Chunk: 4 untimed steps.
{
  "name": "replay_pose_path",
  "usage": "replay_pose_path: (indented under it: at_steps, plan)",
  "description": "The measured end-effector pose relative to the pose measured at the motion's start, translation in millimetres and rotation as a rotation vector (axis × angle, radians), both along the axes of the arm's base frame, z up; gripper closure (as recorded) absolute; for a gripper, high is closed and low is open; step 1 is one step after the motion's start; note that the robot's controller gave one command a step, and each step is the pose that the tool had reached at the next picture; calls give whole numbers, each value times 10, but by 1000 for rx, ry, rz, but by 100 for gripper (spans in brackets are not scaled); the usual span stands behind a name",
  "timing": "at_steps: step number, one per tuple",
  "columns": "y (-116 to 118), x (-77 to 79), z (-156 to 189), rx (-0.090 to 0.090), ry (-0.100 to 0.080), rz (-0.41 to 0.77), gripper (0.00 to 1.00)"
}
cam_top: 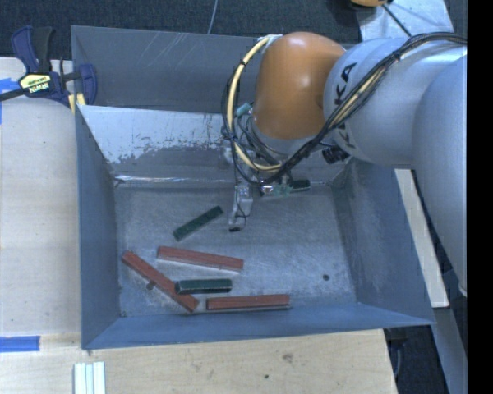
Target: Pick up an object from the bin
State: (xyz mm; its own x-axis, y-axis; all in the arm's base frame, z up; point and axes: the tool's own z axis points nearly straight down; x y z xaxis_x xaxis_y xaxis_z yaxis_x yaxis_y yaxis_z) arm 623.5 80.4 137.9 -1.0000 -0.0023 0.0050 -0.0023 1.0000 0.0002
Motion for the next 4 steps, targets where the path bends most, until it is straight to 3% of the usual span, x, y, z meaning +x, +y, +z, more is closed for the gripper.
replay_pose_path:
  at_steps: [1,2,3,4]
  plan:
    - [-2,19,52,1,-8,-2,0]
    - [252,11,-553,1,-6,180,100]
    - [248,13,-552,1,-6,179,0]
    - [248,12,-553,1,-6,179,0]
